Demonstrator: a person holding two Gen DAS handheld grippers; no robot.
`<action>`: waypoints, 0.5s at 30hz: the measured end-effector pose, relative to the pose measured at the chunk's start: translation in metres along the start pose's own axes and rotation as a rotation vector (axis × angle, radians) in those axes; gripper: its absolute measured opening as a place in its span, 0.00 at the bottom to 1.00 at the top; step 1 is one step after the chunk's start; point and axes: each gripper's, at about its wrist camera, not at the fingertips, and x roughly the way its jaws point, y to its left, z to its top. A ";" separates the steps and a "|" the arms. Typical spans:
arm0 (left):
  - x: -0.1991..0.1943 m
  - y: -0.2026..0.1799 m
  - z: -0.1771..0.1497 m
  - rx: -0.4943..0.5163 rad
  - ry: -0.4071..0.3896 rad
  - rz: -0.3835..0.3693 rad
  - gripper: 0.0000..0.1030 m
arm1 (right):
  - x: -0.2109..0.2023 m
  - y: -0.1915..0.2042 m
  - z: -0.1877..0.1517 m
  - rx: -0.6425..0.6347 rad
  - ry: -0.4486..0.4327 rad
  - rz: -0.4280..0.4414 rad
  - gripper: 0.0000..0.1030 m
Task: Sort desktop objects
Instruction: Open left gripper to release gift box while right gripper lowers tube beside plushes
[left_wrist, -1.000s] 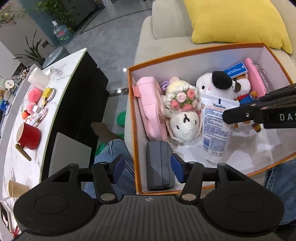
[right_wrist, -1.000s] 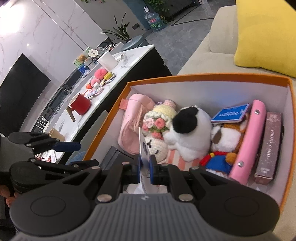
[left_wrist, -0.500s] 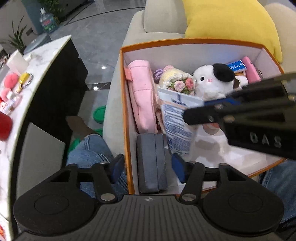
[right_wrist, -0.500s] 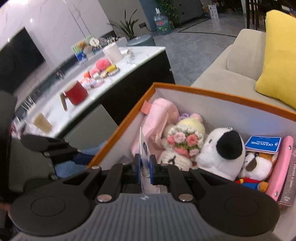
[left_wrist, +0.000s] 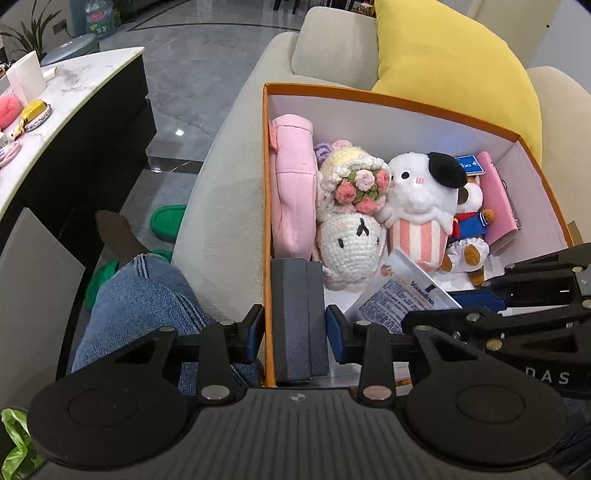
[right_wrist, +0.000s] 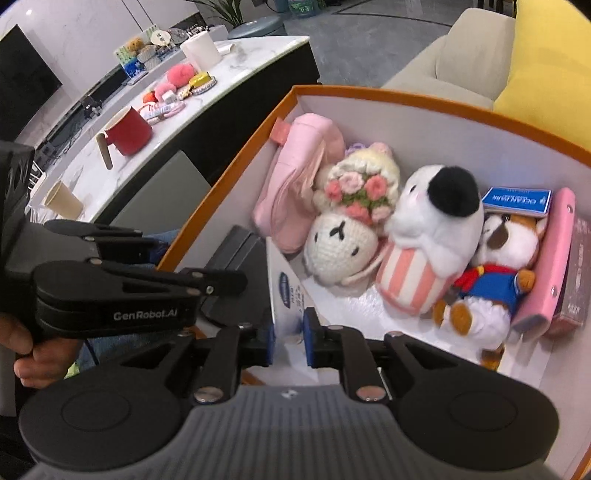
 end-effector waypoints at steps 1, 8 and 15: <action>0.000 -0.001 0.000 0.001 -0.002 0.002 0.40 | -0.001 0.002 0.000 0.007 -0.007 -0.019 0.13; 0.000 -0.009 -0.001 0.059 -0.007 0.038 0.40 | -0.003 0.008 0.012 0.129 -0.134 -0.097 0.11; 0.001 -0.012 -0.003 0.096 -0.006 0.043 0.43 | 0.011 0.019 0.010 0.169 -0.181 -0.129 0.12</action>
